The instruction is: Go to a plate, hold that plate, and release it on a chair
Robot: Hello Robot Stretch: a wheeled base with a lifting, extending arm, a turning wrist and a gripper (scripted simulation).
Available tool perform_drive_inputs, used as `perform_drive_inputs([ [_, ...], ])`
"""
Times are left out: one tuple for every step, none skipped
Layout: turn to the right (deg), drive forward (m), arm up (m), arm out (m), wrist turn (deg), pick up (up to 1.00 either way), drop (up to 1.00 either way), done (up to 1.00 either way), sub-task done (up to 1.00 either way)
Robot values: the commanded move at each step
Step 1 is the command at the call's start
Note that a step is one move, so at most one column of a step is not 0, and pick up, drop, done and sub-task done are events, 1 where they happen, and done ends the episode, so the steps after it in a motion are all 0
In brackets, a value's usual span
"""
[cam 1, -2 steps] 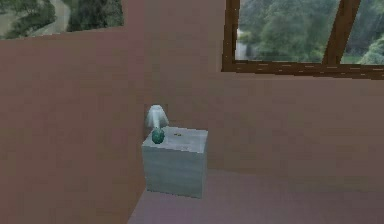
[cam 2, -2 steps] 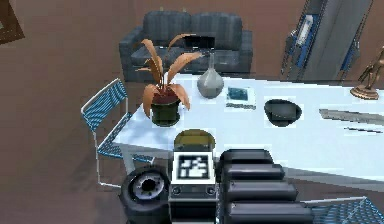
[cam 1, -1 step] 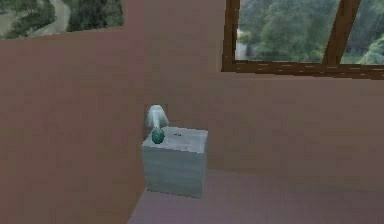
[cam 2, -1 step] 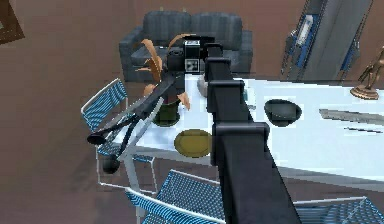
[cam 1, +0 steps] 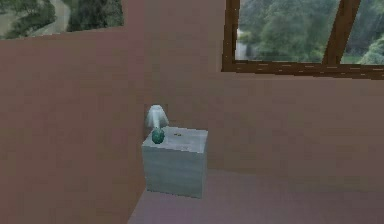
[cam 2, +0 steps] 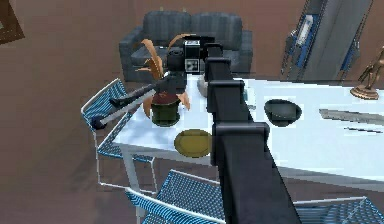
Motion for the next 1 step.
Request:
perform_drive_inputs([
  [0.0,0.00,0.00,0.00,45.0,0.00,0.00,0.00,0.00],
])
